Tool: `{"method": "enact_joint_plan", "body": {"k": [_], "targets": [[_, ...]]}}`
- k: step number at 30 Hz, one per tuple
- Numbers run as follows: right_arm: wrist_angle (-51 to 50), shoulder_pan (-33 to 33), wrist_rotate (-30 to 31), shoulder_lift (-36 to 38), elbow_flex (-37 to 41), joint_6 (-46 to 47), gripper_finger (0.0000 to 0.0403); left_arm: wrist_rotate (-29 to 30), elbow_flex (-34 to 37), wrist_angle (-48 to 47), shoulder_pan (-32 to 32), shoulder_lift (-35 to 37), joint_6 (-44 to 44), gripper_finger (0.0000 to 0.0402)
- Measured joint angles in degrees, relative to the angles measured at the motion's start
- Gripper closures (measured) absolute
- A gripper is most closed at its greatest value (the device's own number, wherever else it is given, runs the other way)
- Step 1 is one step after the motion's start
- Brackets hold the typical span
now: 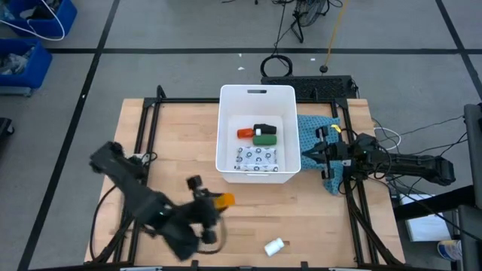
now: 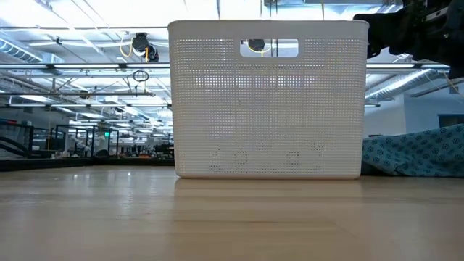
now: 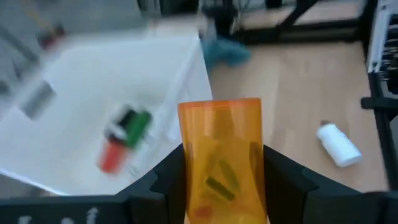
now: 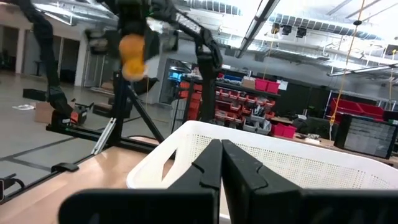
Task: Pick & place medical supplies in basket/bin
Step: Put the orange medicine bottle into the white bin
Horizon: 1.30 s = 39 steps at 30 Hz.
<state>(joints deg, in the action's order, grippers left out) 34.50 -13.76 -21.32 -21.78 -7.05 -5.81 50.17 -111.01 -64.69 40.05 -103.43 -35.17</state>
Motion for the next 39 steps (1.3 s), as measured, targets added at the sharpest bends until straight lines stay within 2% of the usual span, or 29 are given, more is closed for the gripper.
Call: {"method": "enact_joint_plan", "body": {"k": [5, 9, 13, 17, 20, 24, 29, 33, 39], "targets": [[-0.06, -0.02, -3.15, 0.00, 0.00, 0.57, 0.0403, 3.72, 1.49, -1.27, -3.15, 8.89, 12.87, 0.0236], [0.44, -0.02, -4.48, 0.00, 0.00, 2.29, 0.0403, 2.56, 11.63, 2.90, -8.45, 17.73, 19.95, 0.0251], [0.39, -0.02, -4.48, 0.00, 0.00, 1.56, 0.0403, -5.75, 28.35, 18.85, -15.35, 30.30, 30.96, 0.0254], [-0.74, -0.02, -4.46, 0.00, 0.00, -1.15, 0.0403, -19.08, 47.47, 39.77, -21.56, 44.27, 43.04, 0.0246], [-2.65, -0.02, -4.39, -0.01, 0.00, -2.31, 0.0403, -26.40, 61.04, 54.12, -26.48, 53.46, 48.55, 0.0243], [-3.13, -0.09, -4.20, -0.04, 0.00, -1.91, 0.0403, -30.81, 75.63, 68.98, -32.08, 62.97, 49.77, 0.0242], [-4.23, -0.11, -4.08, -0.02, 0.00, -1.93, 0.0403, -31.11, 87.30, 80.51, -37.41, 68.48, 48.33, 0.0241], [-3.89, -0.11, -4.02, -0.03, 0.00, -6.57, 0.0403, -32.67, 91.24, 84.76, -40.76, 69.06, 44.89, 0.0241], [-2.12, -0.11, -4.18, 0.00, 0.00, -10.16, 0.0403, -34.72, 91.70, 85.69, -45.22, 67.29, 40.41, 0.0241]]}}
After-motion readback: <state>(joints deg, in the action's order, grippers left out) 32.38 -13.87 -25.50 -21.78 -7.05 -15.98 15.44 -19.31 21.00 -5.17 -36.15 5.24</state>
